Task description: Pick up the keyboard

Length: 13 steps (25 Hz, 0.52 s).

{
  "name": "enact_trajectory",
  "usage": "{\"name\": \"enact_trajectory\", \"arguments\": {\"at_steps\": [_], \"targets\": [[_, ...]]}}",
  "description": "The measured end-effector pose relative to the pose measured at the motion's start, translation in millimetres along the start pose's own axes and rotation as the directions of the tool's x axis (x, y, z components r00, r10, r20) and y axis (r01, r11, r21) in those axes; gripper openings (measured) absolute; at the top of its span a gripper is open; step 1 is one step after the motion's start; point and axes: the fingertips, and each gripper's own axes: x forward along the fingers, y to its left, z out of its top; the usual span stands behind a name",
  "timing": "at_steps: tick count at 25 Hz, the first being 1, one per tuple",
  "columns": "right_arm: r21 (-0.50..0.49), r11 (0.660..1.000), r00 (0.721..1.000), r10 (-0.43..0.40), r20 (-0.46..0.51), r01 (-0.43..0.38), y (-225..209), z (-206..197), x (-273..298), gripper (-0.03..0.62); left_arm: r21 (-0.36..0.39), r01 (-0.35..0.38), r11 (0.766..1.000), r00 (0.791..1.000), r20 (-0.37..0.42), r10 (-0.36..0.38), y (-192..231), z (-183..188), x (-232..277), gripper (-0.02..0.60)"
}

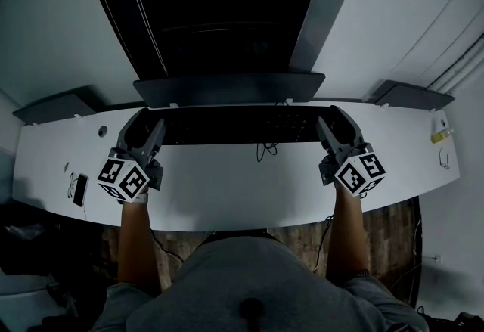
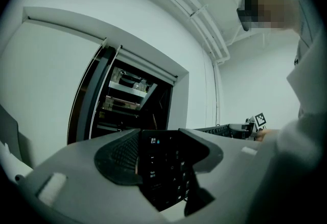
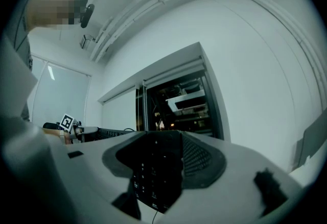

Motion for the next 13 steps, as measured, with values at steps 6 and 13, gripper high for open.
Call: {"name": "enact_trajectory", "arguments": {"at_steps": [6, 13], "targets": [[0.001, 1.000, 1.000, 0.005, 0.001, -0.005, -1.5, -2.1, 2.2, 0.220, 0.008, -0.002, 1.000, 1.000, 0.006, 0.002, 1.0, -1.3, 2.2, 0.216], [0.011, 1.000, 1.000, 0.008, 0.007, -0.008, -4.7, -5.3, 1.5, 0.219, 0.020, -0.010, 1.000, 1.000, 0.009, 0.010, -0.2, -0.6, 3.1, 0.218]]}}
